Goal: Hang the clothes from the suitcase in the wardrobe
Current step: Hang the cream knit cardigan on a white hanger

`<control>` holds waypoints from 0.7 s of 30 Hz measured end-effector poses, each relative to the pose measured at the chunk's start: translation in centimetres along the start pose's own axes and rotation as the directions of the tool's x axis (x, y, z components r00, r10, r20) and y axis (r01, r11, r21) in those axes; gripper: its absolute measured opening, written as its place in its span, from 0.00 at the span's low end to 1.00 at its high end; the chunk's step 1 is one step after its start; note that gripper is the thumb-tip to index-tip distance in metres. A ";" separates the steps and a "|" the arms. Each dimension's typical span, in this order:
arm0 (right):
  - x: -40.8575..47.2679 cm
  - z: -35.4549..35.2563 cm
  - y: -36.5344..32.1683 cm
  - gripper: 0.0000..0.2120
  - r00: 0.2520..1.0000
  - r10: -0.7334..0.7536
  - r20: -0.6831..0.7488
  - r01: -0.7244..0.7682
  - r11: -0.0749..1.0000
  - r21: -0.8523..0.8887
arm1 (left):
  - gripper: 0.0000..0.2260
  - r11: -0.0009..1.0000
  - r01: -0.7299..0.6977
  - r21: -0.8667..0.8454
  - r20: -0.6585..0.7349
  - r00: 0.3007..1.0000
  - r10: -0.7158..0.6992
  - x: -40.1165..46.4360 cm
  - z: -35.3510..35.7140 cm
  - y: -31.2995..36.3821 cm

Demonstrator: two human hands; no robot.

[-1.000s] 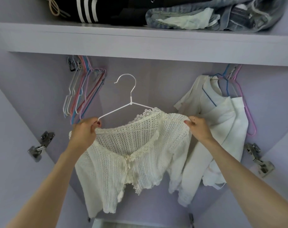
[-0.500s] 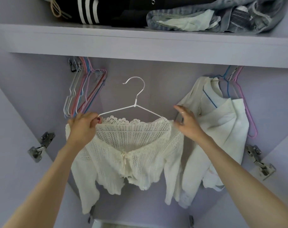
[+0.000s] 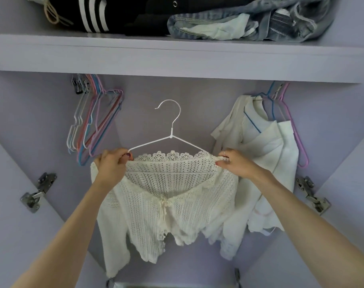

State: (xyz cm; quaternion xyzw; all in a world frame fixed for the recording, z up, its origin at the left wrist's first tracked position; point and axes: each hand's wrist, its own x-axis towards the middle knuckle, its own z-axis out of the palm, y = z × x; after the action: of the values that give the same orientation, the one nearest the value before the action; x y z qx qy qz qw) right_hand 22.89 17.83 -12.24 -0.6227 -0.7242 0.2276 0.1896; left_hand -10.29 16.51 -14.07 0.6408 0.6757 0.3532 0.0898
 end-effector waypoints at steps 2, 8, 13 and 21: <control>-0.6 -0.4 0.8 0.09 0.993 -0.004 -0.121 0.008 1.000 0.030 | 0.11 1.000 -0.013 -0.024 0.013 1.000 0.013 -0.1 0.6 1.2; -1.9 -3.0 2.4 0.07 0.911 0.132 -0.391 -0.132 0.991 0.028 | 0.15 0.975 -0.148 -0.167 0.036 0.987 0.156 -0.5 1.4 4.5; -1.8 -5.2 3.5 0.08 0.822 0.302 -0.483 -0.325 0.945 0.037 | 0.17 0.890 -0.455 -0.031 -0.120 0.886 0.448 -0.7 1.9 10.7; 0.1 -9.3 2.5 0.20 0.659 0.617 -0.430 -0.269 0.727 0.632 | 0.27 0.766 -0.561 0.313 -0.389 0.660 0.643 1.9 0.4 18.2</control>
State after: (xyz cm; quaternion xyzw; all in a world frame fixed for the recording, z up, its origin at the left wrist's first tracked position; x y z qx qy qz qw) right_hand 30.16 19.11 -5.99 -0.7498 -0.3493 0.2376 0.5093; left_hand 4.26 17.13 -3.00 0.7265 0.4519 0.4509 -0.2543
